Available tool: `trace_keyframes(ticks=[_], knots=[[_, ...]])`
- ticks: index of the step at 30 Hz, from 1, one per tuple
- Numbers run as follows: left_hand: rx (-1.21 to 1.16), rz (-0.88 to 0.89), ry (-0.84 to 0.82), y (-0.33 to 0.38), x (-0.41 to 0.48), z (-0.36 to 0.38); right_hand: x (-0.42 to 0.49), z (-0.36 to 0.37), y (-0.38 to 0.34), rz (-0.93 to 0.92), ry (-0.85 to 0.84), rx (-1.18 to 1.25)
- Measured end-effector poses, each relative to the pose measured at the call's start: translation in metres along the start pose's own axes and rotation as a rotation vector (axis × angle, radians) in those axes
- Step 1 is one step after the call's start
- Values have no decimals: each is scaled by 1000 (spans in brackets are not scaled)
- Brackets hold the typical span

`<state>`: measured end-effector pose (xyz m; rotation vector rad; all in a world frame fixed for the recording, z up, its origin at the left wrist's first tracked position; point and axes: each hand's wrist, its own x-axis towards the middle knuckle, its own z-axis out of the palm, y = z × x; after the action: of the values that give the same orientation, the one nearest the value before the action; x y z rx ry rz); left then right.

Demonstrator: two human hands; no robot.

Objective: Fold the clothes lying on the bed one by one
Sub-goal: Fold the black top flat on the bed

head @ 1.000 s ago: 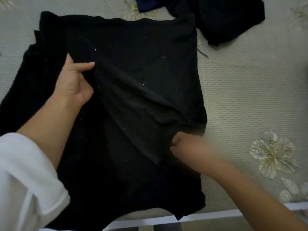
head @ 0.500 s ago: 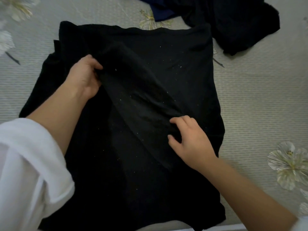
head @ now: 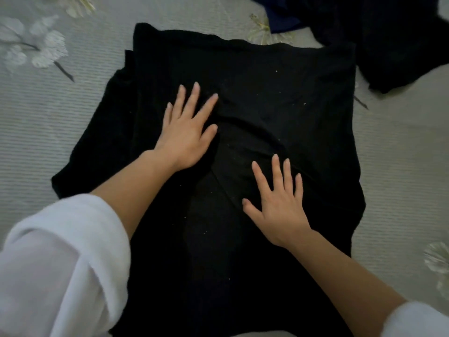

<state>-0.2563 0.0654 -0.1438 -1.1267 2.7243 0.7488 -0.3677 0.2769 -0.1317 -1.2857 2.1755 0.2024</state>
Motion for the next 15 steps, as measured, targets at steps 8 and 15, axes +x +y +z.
trace_keyframes(ticks=[8,15], knots=[[-264,-556,628,-123,-96,-57,8,-5,-87,-263,11,38],[-748,-807,340,-152,-106,-56,35,-4,-144,-195,-86,-93]])
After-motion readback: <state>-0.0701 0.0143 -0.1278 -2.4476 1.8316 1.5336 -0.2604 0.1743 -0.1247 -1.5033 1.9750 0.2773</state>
